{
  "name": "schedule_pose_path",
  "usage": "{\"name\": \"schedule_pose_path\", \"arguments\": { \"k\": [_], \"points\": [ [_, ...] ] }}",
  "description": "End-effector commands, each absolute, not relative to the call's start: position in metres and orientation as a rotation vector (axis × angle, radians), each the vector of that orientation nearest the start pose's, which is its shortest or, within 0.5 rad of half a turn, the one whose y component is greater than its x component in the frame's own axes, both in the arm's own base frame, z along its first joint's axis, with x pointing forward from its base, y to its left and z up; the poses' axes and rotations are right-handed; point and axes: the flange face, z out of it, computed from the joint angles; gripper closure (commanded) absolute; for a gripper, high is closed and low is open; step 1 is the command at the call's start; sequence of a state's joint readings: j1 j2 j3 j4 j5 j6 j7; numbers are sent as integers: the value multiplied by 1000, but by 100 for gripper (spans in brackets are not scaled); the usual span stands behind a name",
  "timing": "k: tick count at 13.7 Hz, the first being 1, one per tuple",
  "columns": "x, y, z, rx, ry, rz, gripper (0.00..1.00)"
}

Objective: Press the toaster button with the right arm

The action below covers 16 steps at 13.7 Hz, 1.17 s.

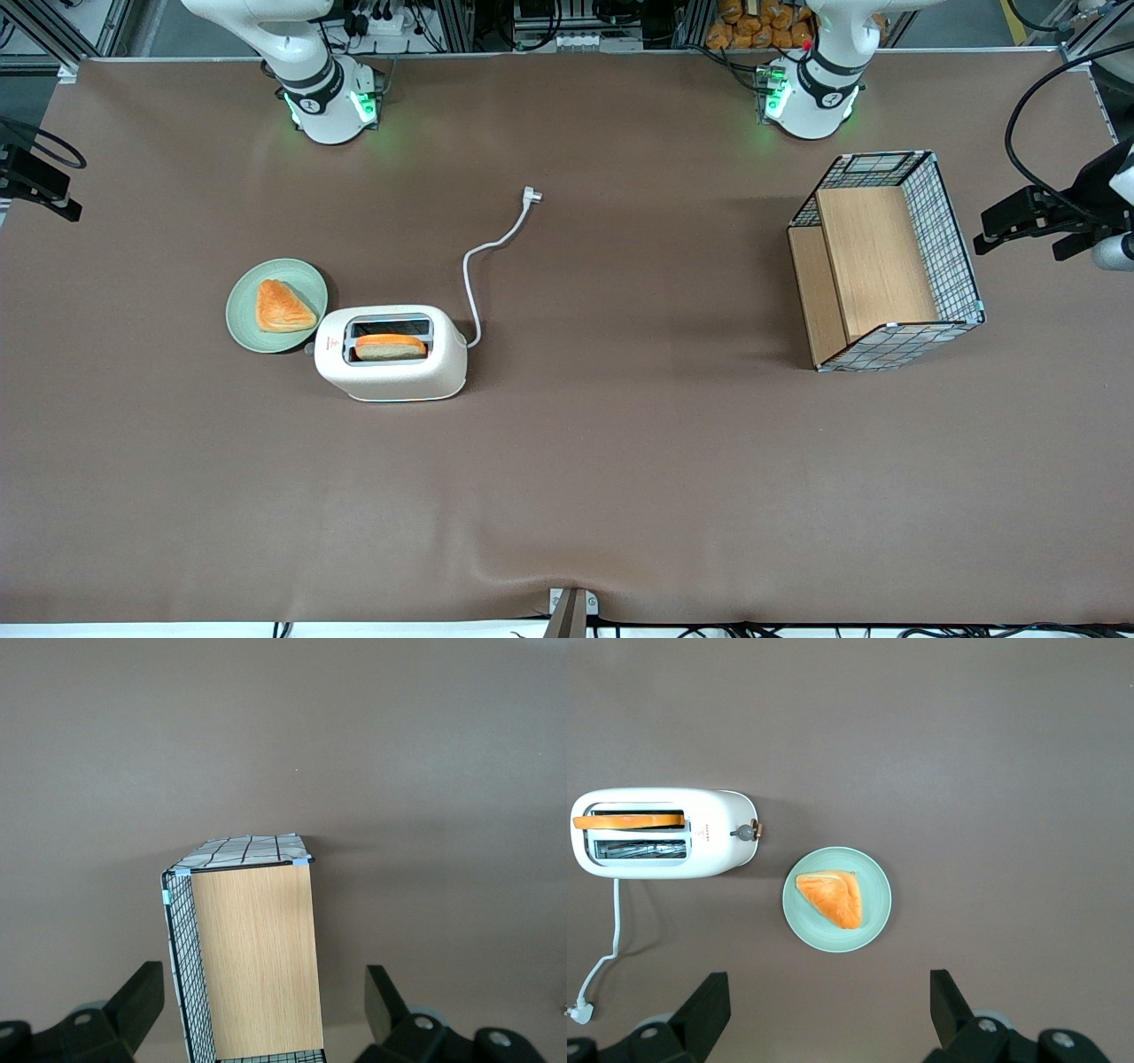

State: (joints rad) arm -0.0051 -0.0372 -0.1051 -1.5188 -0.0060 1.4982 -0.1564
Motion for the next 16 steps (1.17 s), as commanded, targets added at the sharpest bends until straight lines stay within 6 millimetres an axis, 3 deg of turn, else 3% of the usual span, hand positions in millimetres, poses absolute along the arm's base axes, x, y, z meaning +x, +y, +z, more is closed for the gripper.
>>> {"name": "schedule_pose_path", "arguments": {
  "k": [1, 16],
  "points": [
    [533, -62, 664, -3155, -80, -31, 0],
    [542, -57, 639, -3147, -93, 77, 0]
  ]
}}
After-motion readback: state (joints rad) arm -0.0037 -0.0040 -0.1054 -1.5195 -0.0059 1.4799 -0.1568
